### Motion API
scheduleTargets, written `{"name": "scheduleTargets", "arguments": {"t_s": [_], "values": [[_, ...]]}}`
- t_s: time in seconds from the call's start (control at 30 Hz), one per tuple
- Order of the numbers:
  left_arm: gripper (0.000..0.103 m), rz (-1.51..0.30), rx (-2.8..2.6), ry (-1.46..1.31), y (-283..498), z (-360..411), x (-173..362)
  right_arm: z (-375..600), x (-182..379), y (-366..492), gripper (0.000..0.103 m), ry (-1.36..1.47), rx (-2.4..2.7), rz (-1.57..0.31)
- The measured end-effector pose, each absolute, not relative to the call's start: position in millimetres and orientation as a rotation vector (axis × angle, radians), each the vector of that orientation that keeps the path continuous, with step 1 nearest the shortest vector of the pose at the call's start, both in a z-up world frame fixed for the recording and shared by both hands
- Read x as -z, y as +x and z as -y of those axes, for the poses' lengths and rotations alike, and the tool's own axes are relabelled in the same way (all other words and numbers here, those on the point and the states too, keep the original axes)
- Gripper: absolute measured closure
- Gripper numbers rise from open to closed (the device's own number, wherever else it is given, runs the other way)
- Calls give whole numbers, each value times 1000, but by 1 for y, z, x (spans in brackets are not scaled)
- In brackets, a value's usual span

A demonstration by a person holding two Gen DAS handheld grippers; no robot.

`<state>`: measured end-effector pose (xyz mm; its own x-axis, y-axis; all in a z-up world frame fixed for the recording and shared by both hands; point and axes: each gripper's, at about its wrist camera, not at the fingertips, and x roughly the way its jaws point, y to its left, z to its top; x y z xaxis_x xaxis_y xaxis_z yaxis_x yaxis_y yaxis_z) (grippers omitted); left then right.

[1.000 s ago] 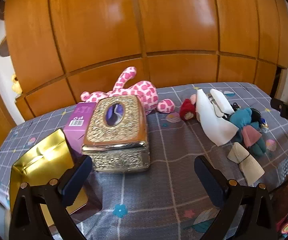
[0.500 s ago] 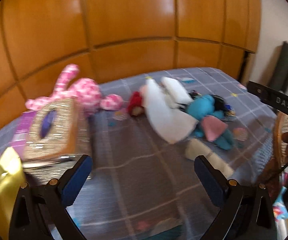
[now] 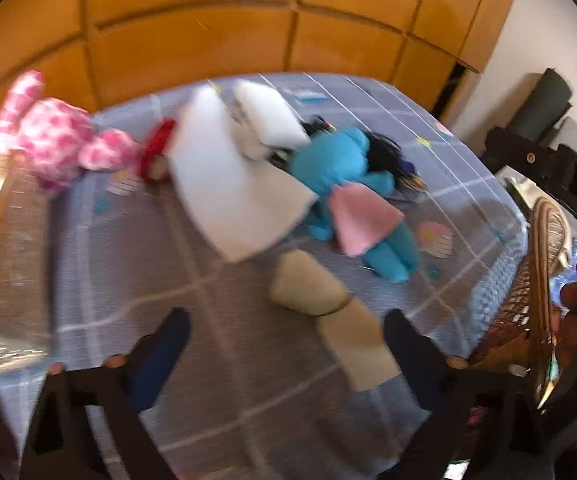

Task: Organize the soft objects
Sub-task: 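Grasp the beige sock with the left gripper, then carry the beige sock to the gold tray while the right gripper grasps the white wipe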

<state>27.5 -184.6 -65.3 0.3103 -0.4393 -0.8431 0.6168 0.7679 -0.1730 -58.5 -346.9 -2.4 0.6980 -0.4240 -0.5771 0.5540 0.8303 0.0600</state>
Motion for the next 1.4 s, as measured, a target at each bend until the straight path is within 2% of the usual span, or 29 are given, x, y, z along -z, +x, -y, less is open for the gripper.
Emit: {"name": "scheduleTargets", "arguments": {"t_s": [0.17, 0.2, 0.23, 0.27, 0.3, 0.33, 0.37, 0.47, 0.57, 0.67, 0.73, 0.8, 1.03, 1.27, 1.3, 1.37, 1.4], "values": [[24, -1101, 702, 231, 32, 210, 87, 351, 6, -59, 0, 244, 555, -589], [30, -1119, 711, 224, 33, 213, 93, 352, 6, -59, 0, 247, 556, -590], [47, -1127, 731, 202, 33, 213, 95, 352, 5, -59, 0, 249, 556, -589], [58, -1130, 759, 178, 33, 211, 96, 353, 5, -60, 0, 250, 559, -589], [64, -1128, 779, 160, 33, 208, 95, 354, 6, -59, 0, 250, 561, -591], [76, -1114, 778, 163, 32, 204, 94, 354, 7, -59, 0, 253, 561, -595], [83, -1099, 778, 168, 30, 200, 92, 354, 8, -59, 0, 254, 560, -598], [84, -1062, 772, 167, 29, 181, 87, 354, 9, -55, 0, 261, 535, -615], [85, -1033, 756, 156, 27, 155, 82, 352, 9, -48, 5, 278, 483, -629], [85, -1028, 742, 130, 27, 133, 81, 349, 11, -30, 19, 338, 370, -672], [85, -1016, 726, 120, 24, 119, 78, 346, 15, -13, 33, 386, 293, -722], [85, -997, 710, 121, 21, 108, 74, 341, 21, 5, 38, 429, 219, -768], [85, -930, 683, 96, 13, 70, 58, 291, 47, 81, 38, 387, 49, -904], [85, -905, 671, 58, 11, 52, 50, 256, 74, 139, 38, 300, 87, -1002], [85, -900, 671, 55, 9, 50, 48, 253, 77, 145, 41, 289, 91, -1014], [85, -883, 675, 53, 6, 48, 44, 248, 84, 154, 54, 251, 123, -1039], [85, -875, 676, 53, 4, 46, 42, 248, 86, 157, 74, 238, 138, -1038]]}}
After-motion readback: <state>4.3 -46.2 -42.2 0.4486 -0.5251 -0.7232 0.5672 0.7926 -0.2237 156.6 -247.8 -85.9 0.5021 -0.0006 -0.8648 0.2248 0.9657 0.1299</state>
